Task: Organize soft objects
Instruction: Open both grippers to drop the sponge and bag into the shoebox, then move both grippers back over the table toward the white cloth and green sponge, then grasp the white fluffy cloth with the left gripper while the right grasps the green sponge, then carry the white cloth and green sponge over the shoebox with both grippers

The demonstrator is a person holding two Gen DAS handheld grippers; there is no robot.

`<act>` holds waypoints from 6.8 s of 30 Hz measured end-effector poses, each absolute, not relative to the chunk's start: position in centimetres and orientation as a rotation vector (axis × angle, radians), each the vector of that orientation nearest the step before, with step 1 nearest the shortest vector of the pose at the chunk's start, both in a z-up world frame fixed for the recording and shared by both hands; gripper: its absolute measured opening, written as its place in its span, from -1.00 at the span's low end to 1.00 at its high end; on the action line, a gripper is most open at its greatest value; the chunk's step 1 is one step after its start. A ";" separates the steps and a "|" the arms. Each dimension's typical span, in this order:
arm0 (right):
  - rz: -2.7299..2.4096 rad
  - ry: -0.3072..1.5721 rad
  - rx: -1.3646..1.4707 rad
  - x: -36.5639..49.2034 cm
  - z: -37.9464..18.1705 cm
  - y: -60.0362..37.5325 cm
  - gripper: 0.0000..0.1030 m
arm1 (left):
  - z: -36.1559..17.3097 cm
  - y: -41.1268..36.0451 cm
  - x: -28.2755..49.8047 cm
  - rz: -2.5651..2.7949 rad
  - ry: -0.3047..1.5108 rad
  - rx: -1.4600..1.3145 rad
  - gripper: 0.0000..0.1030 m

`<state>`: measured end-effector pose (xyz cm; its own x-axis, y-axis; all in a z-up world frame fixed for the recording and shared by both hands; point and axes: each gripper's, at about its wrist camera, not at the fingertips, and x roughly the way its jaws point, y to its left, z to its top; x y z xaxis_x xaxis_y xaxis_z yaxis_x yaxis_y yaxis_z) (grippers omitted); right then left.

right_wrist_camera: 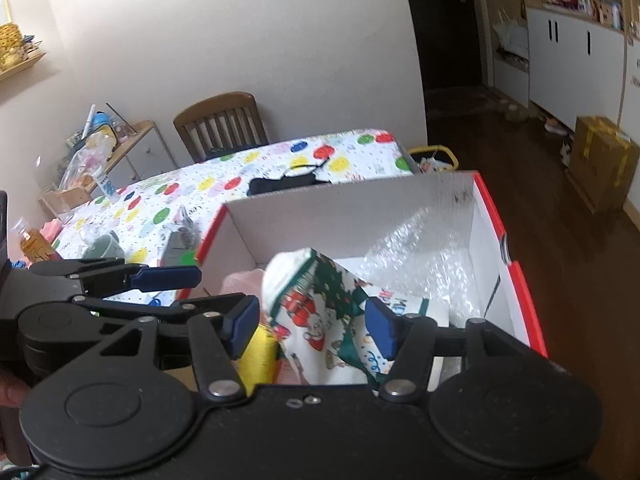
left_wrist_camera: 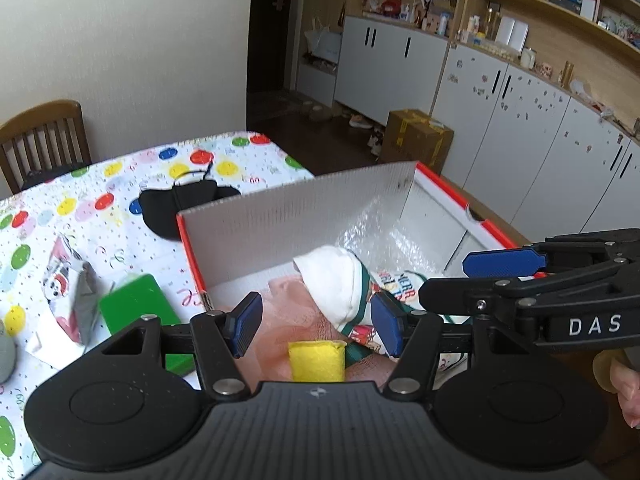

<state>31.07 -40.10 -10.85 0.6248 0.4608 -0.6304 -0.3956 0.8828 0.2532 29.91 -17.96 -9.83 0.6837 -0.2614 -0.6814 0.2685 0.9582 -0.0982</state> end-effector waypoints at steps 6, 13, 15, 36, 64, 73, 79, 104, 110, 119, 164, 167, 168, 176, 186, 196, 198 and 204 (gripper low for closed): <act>0.498 0.724 0.065 30.2 -9.4 -39.1 0.23 | -8.2 -16.9 29.0 -0.292 0.717 0.011 0.15; 0.497 0.697 0.090 29.2 -8.3 -38.0 0.35 | -6.8 -14.9 28.3 -0.298 0.700 -0.025 0.15; 0.498 0.692 0.096 28.9 -8.1 -37.5 0.39 | -6.5 -14.2 28.0 -0.296 0.701 -0.044 0.15; 0.547 0.619 0.073 25.0 -6.0 -26.7 0.85 | -4.6 -1.3 23.4 -0.215 0.629 -0.131 0.61; 0.369 0.686 -0.044 28.5 -12.2 -14.4 0.96 | -11.1 18.3 20.4 0.070 0.660 -0.173 1.00; 0.318 0.727 -0.130 32.3 -15.8 -11.8 0.95 | -14.9 22.0 21.5 0.156 0.739 -0.220 1.00; 0.279 0.760 -0.189 34.5 -17.8 -11.1 0.94 | -16.6 23.0 22.4 0.192 0.769 -0.216 1.00; 0.241 0.776 -0.264 36.9 -21.0 -9.9 0.61 | -20.1 23.6 24.8 0.266 0.823 -0.149 0.93; 0.250 0.777 -0.288 36.6 -20.8 -10.2 0.37 | -20.2 23.7 25.0 0.269 0.823 -0.153 0.88; 0.320 0.770 -0.332 35.3 -20.0 -9.2 0.20 | -20.2 23.7 24.8 0.278 0.816 -0.128 0.56; 0.422 0.834 0.003 26.7 -14.0 -15.6 0.25 | -14.7 19.2 18.3 0.240 0.742 -0.204 -0.49; 0.435 0.826 0.022 26.1 -13.0 -16.7 0.25 | -13.4 17.6 17.6 0.224 0.725 -0.215 -0.49; 0.439 0.822 0.029 26.0 -12.7 -17.1 0.25 | -12.9 17.0 17.4 0.217 0.717 -0.218 -0.49; 0.453 0.764 0.079 25.2 -9.8 -21.3 0.25 | -10.3 12.2 16.9 0.164 0.665 -0.191 -0.49; 0.408 0.711 0.127 25.6 -7.7 -28.3 0.25 | -7.5 5.8 17.9 0.070 0.622 -0.174 -0.49; 0.315 0.681 0.151 26.7 -7.5 -35.4 0.25 | -5.7 -2.4 20.8 -0.086 0.601 -0.125 -0.49; 0.297 0.675 0.154 27.1 -7.4 -36.8 0.25 | -5.4 -4.1 21.3 -0.119 0.599 -0.114 -0.49; 0.245 0.661 0.161 28.3 -7.5 -40.4 0.25 | -4.6 -9.2 23.0 -0.213 0.586 -0.055 -0.49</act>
<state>28.26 -40.36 -7.48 0.7622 0.2754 -0.5859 -0.1732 0.9588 0.2253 22.96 -9.18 -4.62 0.8120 -0.2144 -0.5428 0.1834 0.9767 -0.1115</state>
